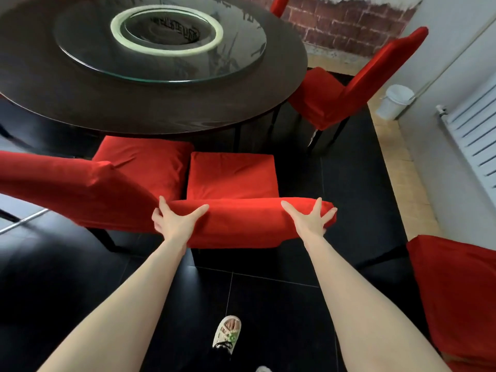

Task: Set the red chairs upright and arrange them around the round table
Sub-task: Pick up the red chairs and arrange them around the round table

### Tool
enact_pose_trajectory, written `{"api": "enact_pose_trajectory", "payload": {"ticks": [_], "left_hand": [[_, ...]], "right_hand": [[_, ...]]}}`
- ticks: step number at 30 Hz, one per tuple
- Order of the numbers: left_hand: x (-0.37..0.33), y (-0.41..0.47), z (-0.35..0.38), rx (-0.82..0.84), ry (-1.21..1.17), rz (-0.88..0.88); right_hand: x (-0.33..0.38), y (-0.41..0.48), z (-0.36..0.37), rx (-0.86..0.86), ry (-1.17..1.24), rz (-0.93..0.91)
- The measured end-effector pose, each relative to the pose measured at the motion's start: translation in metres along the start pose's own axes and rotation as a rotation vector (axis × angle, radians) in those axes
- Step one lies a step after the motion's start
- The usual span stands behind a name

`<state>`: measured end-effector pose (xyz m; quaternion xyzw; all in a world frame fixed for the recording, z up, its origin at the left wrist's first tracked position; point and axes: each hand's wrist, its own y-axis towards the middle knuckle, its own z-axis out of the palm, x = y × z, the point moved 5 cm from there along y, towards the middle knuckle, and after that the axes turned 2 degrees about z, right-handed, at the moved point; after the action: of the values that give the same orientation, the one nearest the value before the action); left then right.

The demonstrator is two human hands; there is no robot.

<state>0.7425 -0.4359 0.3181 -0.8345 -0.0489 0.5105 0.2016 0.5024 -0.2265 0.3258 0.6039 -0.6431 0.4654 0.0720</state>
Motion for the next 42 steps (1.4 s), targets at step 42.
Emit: {"api": "enact_pose_trajectory", "payload": {"ticks": [42], "left_hand": [[-0.017,-0.031,0.081,-0.038,0.141,-0.131]], "right_hand": [[-0.001,0.096,-0.038,0.073,0.027,-0.080]]}}
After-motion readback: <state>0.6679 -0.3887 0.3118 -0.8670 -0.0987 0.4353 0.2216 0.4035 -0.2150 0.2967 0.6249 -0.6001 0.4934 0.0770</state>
